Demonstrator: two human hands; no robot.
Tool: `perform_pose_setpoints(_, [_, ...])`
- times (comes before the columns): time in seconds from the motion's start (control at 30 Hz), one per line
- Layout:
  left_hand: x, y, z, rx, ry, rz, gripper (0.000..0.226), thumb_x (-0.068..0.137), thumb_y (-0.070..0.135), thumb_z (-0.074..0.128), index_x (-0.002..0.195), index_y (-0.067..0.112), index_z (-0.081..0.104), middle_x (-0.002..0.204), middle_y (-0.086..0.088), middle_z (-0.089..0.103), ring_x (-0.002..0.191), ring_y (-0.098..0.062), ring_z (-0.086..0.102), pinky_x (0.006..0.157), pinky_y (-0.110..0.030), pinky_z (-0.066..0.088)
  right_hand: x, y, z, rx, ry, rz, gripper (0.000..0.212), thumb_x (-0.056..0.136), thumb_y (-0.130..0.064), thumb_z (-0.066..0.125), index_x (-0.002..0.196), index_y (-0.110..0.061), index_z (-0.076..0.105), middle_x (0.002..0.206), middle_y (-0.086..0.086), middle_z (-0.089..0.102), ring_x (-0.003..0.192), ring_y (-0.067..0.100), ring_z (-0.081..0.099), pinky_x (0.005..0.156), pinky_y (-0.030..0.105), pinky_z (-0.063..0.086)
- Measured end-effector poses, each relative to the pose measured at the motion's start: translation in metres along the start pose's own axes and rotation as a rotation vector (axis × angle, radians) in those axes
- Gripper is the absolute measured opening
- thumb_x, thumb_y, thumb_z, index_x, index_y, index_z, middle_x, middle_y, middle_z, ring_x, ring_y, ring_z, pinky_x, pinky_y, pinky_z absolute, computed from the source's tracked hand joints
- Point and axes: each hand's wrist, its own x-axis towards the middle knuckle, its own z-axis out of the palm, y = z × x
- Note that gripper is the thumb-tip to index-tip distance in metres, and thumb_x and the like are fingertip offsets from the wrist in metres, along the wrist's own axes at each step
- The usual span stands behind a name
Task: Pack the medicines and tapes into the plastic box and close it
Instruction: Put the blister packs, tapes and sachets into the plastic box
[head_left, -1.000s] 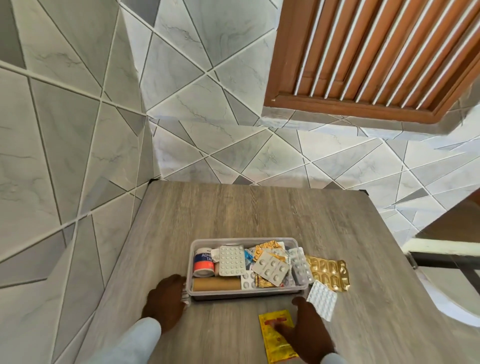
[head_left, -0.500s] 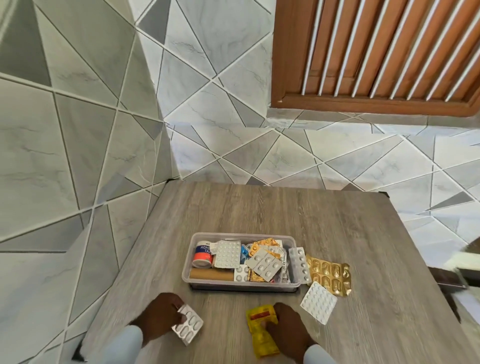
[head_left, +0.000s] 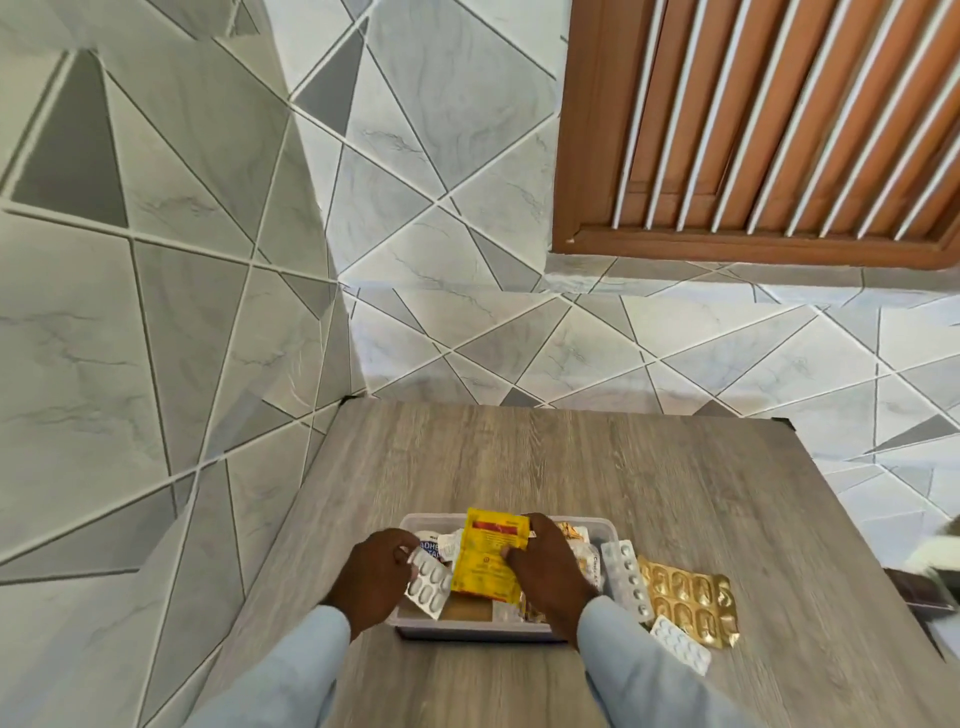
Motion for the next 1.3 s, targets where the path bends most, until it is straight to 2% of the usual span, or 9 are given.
perform_pose_setpoints(0.1, [0.006, 0.002, 0.000, 0.321, -0.044, 0.075, 0.023, 0.080, 0.021, 0.061, 0.101, 0.030, 0.065, 0.106, 0.000, 0.069, 0.103, -0.023, 0.063, 0.088, -0.033, 0.049, 0.013, -0.004, 0.016, -0.109, 0.002, 0.000, 0.023, 0.087, -0.005, 0.059, 0.104, -0.019, 0.052, 0.105, 0.007, 0.062, 0.099, 0.023, 0.060, 0.088, 0.039, 0.052])
perform_pose_setpoints(0.27, [0.021, -0.010, 0.005, 0.679, -0.096, 0.167, 0.031, 0.080, 0.037, 0.052, 0.107, 0.024, 0.060, 0.109, -0.006, 0.063, 0.105, -0.025, 0.059, 0.085, -0.032, 0.046, 0.022, -0.003, 0.035, -0.216, -0.020, 0.067, 0.041, 0.082, -0.005, 0.065, 0.114, -0.024, 0.046, 0.099, 0.008, 0.063, 0.084, 0.017, 0.062, 0.071, 0.033, 0.056])
perform_pose_setpoints(0.37, [0.032, -0.014, 0.002, 0.772, -0.124, 0.251, 0.030, 0.084, 0.036, 0.052, 0.108, 0.020, 0.061, 0.113, -0.005, 0.064, 0.110, -0.025, 0.054, 0.090, -0.034, 0.044, 0.023, 0.001, 0.045, -0.342, -0.014, 0.099, 0.049, 0.079, -0.017, 0.069, 0.119, -0.029, 0.043, 0.111, 0.009, 0.062, 0.095, 0.022, 0.062, 0.082, 0.035, 0.055])
perform_pose_setpoints(0.57, [0.047, -0.010, -0.011, 0.651, -0.093, 0.378, 0.023, 0.089, 0.036, 0.052, 0.100, 0.020, 0.064, 0.110, -0.002, 0.059, 0.108, -0.022, 0.052, 0.089, -0.036, 0.044, 0.021, -0.001, 0.057, -0.777, 0.034, -0.007, 0.059, 0.080, -0.044, 0.067, 0.130, -0.028, 0.040, 0.134, 0.002, 0.047, 0.120, 0.026, 0.050, 0.095, 0.039, 0.048])
perform_pose_setpoints(0.77, [0.061, 0.002, -0.001, 0.489, -0.103, 0.465, 0.017, 0.085, 0.037, 0.051, 0.088, 0.024, 0.062, 0.094, 0.003, 0.062, 0.098, -0.019, 0.054, 0.081, -0.032, 0.041, 0.021, 0.004, 0.031, -0.664, 0.144, -0.053, 0.040, 0.085, -0.040, 0.061, 0.120, -0.026, 0.048, 0.122, 0.000, 0.053, 0.113, 0.023, 0.054, 0.095, 0.036, 0.046])
perform_pose_setpoints(0.97, [0.063, 0.064, 0.049, 0.353, -0.172, 0.585, 0.038, 0.078, 0.046, 0.036, 0.089, 0.023, 0.064, 0.094, 0.002, 0.063, 0.097, -0.020, 0.054, 0.085, -0.034, 0.043, 0.013, 0.033, -0.062, -0.447, 0.446, -0.063, 0.028, 0.082, -0.018, 0.065, 0.110, -0.021, 0.061, 0.101, -0.003, 0.058, 0.092, 0.020, 0.060, 0.090, 0.039, 0.050])
perform_pose_setpoints(1.03, [0.062, 0.090, 0.070, 0.357, -0.225, 0.601, 0.036, 0.078, 0.043, 0.037, 0.092, 0.023, 0.064, 0.097, 0.000, 0.064, 0.099, -0.020, 0.055, 0.086, -0.033, 0.044, 0.007, 0.053, -0.101, -0.472, 0.492, 0.027, 0.031, 0.080, -0.021, 0.064, 0.109, -0.033, 0.059, 0.103, -0.001, 0.061, 0.094, 0.023, 0.062, 0.089, 0.038, 0.050])
perform_pose_setpoints(1.2, [0.062, 0.157, 0.136, 0.441, -0.328, 0.627, 0.030, 0.084, 0.038, 0.052, 0.112, 0.028, 0.056, 0.116, 0.001, 0.059, 0.114, -0.020, 0.050, 0.096, -0.032, 0.040, -0.009, 0.101, -0.178, -0.774, 0.233, 0.256, 0.084, 0.070, -0.047, 0.074, 0.142, -0.025, 0.034, 0.139, 0.005, 0.043, 0.130, 0.027, 0.041, 0.105, 0.040, 0.037])
perform_pose_setpoints(1.3, [0.067, 0.194, 0.179, 0.663, -0.422, 0.579, 0.053, 0.081, 0.040, 0.060, 0.130, 0.029, 0.041, 0.128, -0.003, 0.053, 0.120, -0.026, 0.048, 0.102, -0.039, 0.040, -0.007, 0.118, -0.196, -0.981, 0.047, 0.281, 0.117, 0.059, -0.064, 0.074, 0.150, -0.029, 0.009, 0.159, 0.008, 0.013, 0.146, 0.031, 0.010, 0.115, 0.049, 0.020])
